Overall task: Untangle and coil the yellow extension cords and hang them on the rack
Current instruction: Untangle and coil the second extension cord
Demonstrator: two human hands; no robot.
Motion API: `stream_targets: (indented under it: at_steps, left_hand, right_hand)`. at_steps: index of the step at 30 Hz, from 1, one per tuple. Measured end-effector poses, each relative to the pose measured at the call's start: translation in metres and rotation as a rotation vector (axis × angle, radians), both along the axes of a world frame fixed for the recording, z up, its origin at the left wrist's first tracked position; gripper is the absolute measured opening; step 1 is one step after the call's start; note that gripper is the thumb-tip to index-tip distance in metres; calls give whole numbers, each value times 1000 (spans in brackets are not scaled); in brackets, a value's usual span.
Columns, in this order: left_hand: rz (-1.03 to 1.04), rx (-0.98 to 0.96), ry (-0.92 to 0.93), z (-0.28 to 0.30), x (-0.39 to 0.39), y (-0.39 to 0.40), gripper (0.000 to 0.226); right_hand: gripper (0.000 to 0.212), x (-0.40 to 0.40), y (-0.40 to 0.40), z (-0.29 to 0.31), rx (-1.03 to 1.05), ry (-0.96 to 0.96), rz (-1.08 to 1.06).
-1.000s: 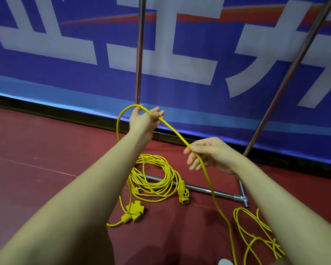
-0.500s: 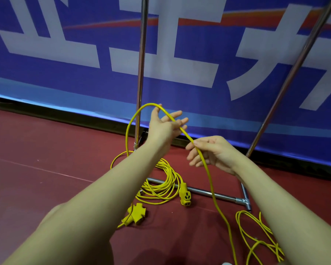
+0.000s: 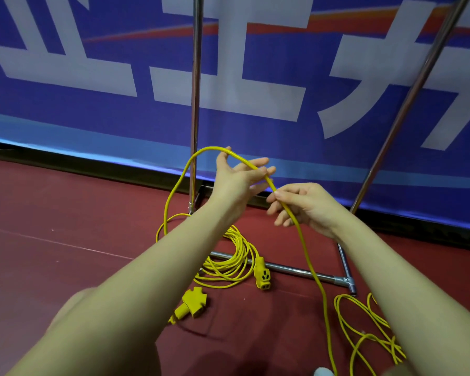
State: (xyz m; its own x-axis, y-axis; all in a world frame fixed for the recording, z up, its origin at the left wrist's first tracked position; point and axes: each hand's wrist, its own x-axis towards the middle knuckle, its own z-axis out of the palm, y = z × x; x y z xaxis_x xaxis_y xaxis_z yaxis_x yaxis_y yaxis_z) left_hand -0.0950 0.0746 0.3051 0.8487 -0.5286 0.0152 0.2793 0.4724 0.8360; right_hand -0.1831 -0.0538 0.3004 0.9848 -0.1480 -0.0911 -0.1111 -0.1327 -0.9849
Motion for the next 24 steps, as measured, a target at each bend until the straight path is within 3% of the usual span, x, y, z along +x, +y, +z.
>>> stream_targets:
  at_steps: [10, 16, 19, 24]
  left_hand:
    - [183, -130, 94, 4, 24, 9, 82]
    - [56, 19, 29, -1, 1, -4, 86]
    - [52, -11, 9, -1, -2, -11, 84]
    - [130, -107, 32, 11, 14, -4, 73]
  right_hand:
    - [21, -5, -15, -16, -34, 151, 52]
    - [18, 2, -9, -15, -155, -23, -14]
    - [19, 4, -6, -10, -150, -94, 3]
    - [21, 3, -8, -11, -71, 3, 60]
